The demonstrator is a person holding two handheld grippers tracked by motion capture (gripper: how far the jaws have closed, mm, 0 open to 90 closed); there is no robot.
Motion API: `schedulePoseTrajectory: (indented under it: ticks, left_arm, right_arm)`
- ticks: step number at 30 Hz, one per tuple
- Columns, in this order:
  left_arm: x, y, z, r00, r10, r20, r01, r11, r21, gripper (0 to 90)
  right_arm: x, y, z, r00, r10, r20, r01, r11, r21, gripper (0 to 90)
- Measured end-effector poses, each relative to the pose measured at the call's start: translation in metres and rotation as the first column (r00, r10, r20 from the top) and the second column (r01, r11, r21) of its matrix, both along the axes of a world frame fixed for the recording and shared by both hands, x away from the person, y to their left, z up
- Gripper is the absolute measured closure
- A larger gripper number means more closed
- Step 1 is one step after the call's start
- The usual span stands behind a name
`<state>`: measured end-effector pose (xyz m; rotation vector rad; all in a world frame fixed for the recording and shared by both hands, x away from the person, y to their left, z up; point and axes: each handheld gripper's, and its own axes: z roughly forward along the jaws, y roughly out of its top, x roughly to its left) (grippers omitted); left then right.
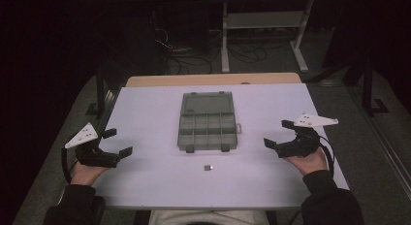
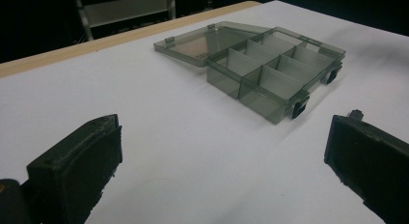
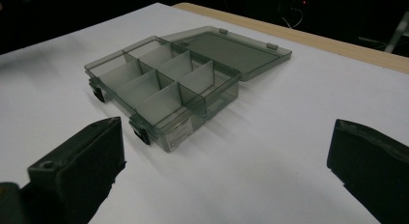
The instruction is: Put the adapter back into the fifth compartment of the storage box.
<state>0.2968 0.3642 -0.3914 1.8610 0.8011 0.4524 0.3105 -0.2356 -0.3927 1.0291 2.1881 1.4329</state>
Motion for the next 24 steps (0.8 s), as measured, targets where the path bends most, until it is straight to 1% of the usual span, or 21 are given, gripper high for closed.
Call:
schedulePoseTrajectory:
  ticks: [2,4,6,7,8,12,15,17,20,22,24]
  left_arm:
    - [0.000,0.000,0.000,1.0000,0.001,0.001,-0.001,1.0000,-0.003,0.0]
    - [-0.002,-0.001,0.001,1.0000,0.005,0.001,-0.005,1.0000,0.005,0.0]
    - [-0.003,-0.002,0.001,1.0000,0.007,0.001,-0.007,1.0000,0.001,0.0]
    - [-0.005,-0.003,0.003,1.0000,0.005,0.007,-0.005,0.9999,-0.014,0.0]
    - [-0.005,-0.003,0.004,1.0000,0.003,0.008,-0.003,0.9999,-0.011,0.0]
    - [-0.003,-0.006,0.002,1.0000,0.005,-0.008,-0.004,0.9995,0.032,0.0]
    - [-0.003,-0.007,0.002,0.9999,-0.001,-0.015,0.001,0.9994,0.033,0.0]
    - [-0.004,-0.009,0.003,0.9998,-0.011,-0.017,0.012,0.9990,0.042,0.0]
    - [-0.004,-0.012,0.004,0.9991,-0.023,-0.036,0.025,0.9975,0.067,0.0]
    - [-0.004,-0.015,0.007,0.9977,-0.044,-0.052,0.048,0.9961,0.074,0.0]
    - [-0.005,-0.020,0.010,0.9968,-0.060,-0.052,0.065,0.9934,0.094,0.0]
  right_arm:
    - [0.000,-0.001,-0.001,1.0000,0.004,-0.006,-0.004,1.000,0.005,0.0]
    - [-0.001,-0.002,-0.001,1.0000,0.000,-0.008,0.000,1.000,0.005,0.0]
    - [-0.001,-0.003,-0.002,0.9999,0.002,-0.010,-0.002,1.000,0.005,0.0]
    - [-0.001,-0.003,-0.002,0.9999,0.003,-0.011,-0.003,1.000,0.004,0.0]
    - [0.000,-0.003,-0.003,0.9998,-0.001,-0.019,0.001,1.000,0.000,0.0]
    - [-0.001,-0.004,-0.004,0.9998,-0.005,-0.020,0.005,1.000,-0.007,0.0]
    - [-0.001,-0.005,-0.005,0.9997,-0.006,-0.022,0.006,1.000,-0.010,0.0]
    - [-0.001,-0.008,-0.006,0.9995,-0.013,-0.029,0.013,1.000,-0.012,0.0]
    - [-0.002,-0.010,-0.005,0.9995,-0.019,-0.026,0.019,1.000,-0.008,0.0]
    - [-0.003,-0.011,-0.005,0.9995,-0.019,-0.025,0.019,1.000,-0.007,0.0]
    - [-0.003,-0.010,-0.006,0.9996,-0.013,-0.024,0.013,1.000,-0.011,0.0]
